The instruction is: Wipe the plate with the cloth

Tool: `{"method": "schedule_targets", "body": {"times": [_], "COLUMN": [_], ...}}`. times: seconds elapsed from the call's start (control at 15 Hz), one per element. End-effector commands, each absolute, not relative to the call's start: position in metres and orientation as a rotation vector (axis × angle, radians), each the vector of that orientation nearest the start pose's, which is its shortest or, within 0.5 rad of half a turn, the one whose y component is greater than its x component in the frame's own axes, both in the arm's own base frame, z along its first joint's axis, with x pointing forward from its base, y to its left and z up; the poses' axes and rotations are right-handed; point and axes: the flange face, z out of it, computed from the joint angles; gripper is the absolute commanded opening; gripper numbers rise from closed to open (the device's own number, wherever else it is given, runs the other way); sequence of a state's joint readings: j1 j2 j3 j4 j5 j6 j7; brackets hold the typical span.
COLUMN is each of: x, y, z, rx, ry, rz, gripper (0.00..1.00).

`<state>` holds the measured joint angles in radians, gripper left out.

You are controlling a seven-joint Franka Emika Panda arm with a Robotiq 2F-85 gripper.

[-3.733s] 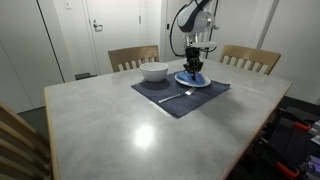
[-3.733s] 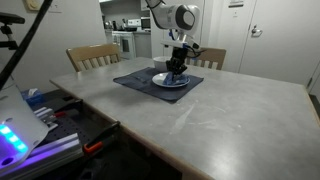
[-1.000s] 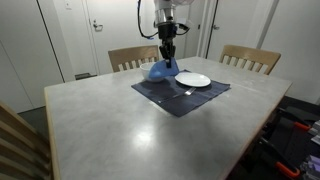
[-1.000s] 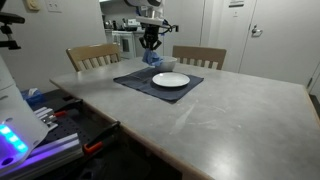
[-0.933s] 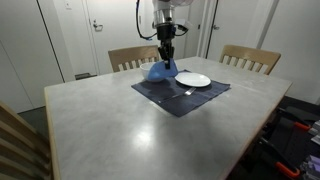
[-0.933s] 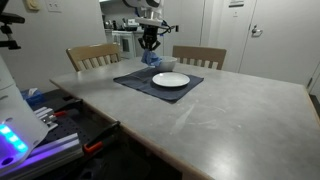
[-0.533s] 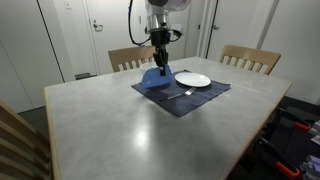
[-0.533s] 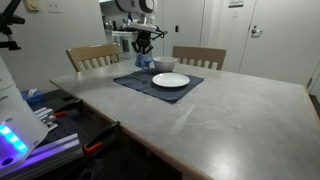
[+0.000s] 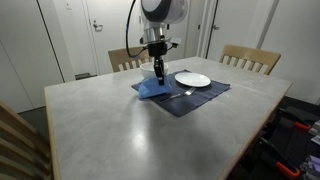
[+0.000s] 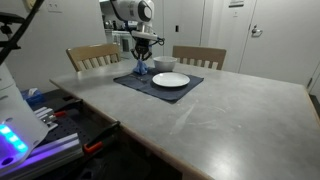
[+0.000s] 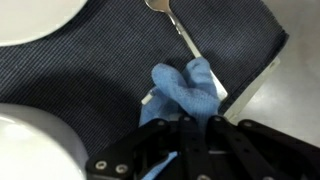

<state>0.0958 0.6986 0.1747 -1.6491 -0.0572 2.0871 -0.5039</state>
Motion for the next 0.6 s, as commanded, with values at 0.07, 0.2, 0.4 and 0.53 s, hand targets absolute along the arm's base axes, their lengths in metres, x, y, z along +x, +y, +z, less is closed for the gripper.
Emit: {"method": "schedule_targets", "body": {"times": [0.07,0.2,0.4,0.53], "x": [0.643,0.643,0.641,0.64], "y": [0.164,0.164,0.163,0.16], "z": [0.175,0.169,0.161,0.155], "rx": [-2.812,-2.816,-2.817,-2.824], "ry": [-1.192,-1.183,-1.185,-1.171], "rz": [0.324,0.33,0.359,0.374], "gripper": [0.02,0.02,0.02,0.02]}}
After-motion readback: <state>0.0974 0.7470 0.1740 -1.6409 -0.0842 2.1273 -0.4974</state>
